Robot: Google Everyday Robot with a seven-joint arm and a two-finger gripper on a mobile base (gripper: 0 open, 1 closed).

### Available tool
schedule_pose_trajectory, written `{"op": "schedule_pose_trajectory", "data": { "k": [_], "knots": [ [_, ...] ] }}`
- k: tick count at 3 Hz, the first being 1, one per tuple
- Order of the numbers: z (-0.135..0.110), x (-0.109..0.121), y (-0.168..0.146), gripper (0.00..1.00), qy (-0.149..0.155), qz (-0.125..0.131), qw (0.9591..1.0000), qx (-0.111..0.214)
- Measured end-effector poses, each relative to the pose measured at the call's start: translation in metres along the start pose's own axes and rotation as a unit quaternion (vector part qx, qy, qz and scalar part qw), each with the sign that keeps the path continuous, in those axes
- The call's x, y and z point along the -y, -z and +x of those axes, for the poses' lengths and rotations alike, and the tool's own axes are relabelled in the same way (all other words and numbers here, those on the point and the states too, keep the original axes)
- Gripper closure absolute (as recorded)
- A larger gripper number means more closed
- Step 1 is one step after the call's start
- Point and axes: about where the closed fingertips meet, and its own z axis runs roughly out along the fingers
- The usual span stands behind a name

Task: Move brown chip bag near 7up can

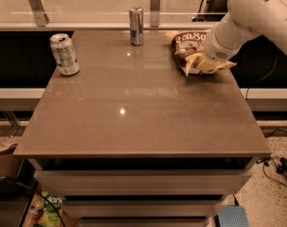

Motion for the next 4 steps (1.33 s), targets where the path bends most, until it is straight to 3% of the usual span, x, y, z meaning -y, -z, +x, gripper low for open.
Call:
{"op": "schedule_pose_trajectory", "data": {
  "k": [1,2,4],
  "knots": [
    [-0.010,-0.001,0.023,1.00,0.018,-0.013,0.9997,0.007],
    [-0.019,0.001,0.049,1.00,0.035,-0.007,0.9993,0.005],
    [-0.034,0.002,0.094,1.00,0.063,0.028,0.9976,0.010]
  ]
}}
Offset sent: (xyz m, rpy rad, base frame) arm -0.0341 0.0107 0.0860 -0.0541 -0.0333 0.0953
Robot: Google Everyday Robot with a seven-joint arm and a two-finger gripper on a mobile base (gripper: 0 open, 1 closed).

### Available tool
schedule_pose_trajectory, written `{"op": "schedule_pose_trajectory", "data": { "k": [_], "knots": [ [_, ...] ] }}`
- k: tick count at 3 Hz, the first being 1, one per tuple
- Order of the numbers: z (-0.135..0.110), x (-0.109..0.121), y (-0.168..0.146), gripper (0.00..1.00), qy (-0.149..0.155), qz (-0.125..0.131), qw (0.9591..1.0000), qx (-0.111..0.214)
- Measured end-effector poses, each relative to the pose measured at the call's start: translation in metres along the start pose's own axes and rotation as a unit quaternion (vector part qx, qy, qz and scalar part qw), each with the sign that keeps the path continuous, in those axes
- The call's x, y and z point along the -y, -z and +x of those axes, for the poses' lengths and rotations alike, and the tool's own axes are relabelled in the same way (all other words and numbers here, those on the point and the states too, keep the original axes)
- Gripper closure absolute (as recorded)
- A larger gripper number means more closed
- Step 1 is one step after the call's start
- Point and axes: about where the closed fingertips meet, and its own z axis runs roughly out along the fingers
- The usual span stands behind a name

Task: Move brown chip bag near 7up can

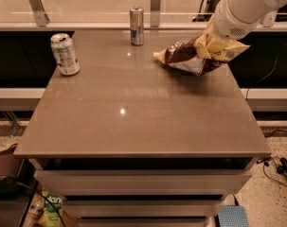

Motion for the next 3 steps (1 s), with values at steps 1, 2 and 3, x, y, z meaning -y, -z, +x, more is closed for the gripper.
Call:
{"op": "schedule_pose_trajectory", "data": {
  "k": [1,2,3],
  "knots": [
    [-0.009,0.001,0.017,1.00,0.014,0.021,0.9996,0.009],
    [-0.021,0.004,0.031,1.00,0.029,0.051,0.9981,0.016],
    [-0.036,0.014,0.042,1.00,0.042,0.078,0.9959,0.015]
  ]
}}
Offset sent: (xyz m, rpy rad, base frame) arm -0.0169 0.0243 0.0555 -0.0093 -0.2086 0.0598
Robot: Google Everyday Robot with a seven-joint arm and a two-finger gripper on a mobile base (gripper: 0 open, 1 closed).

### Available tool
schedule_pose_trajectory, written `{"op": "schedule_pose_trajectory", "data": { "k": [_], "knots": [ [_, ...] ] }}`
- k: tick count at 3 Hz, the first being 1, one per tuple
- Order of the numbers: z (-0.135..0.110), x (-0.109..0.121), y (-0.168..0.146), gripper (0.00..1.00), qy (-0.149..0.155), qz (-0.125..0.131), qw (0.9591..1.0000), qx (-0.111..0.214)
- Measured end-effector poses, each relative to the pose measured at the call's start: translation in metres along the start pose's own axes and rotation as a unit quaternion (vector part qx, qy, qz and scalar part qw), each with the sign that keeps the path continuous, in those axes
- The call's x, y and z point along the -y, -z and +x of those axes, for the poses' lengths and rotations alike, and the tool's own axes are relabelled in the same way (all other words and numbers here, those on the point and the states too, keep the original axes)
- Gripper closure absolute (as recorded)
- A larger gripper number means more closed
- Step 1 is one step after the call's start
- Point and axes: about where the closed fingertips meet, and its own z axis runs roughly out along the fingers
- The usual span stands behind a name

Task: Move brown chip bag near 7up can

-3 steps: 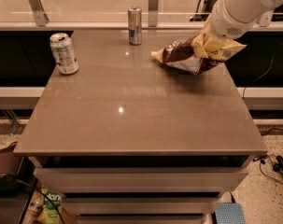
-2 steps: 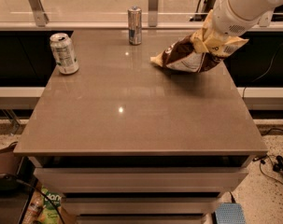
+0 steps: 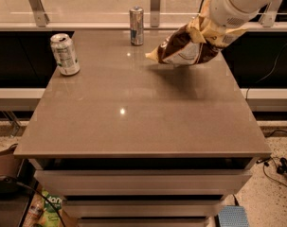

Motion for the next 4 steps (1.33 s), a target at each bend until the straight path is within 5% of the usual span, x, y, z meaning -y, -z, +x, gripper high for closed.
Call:
{"op": "schedule_pose_trajectory", "data": {
  "k": [2,4],
  "knots": [
    [-0.026,0.015,0.019,1.00,0.022,0.036,0.9991,0.010],
    [-0.056,-0.001,0.039,1.00,0.039,0.033,0.9985,0.020]
  ]
}}
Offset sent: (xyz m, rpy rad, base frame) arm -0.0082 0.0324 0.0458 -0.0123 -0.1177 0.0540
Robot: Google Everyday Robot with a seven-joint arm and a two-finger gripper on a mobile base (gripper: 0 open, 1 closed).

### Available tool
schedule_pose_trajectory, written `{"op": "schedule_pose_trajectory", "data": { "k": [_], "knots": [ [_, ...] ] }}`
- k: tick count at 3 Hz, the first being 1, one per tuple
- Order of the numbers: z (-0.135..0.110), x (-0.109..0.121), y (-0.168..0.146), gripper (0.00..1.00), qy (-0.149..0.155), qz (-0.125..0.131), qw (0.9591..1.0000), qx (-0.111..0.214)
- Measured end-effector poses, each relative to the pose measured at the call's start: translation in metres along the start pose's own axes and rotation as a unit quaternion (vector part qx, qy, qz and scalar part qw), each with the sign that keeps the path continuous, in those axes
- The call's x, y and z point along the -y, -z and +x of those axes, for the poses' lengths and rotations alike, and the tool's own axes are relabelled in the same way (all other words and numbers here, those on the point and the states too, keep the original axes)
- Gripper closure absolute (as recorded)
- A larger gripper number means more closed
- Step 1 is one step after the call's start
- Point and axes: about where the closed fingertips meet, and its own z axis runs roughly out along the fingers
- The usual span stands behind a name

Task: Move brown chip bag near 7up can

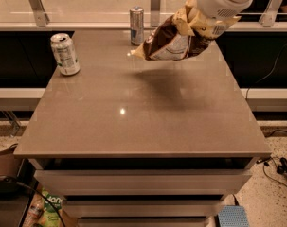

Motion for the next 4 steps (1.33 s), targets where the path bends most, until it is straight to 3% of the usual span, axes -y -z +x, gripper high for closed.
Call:
{"op": "schedule_pose_trajectory", "data": {
  "k": [2,3,4],
  "knots": [
    [-0.035,-0.040,0.007,1.00,0.012,-0.015,0.9996,0.018],
    [-0.056,-0.050,0.001,1.00,0.031,-0.023,0.9983,0.043],
    [-0.075,-0.051,-0.010,1.00,0.051,-0.030,0.9941,0.090]
  ]
}}
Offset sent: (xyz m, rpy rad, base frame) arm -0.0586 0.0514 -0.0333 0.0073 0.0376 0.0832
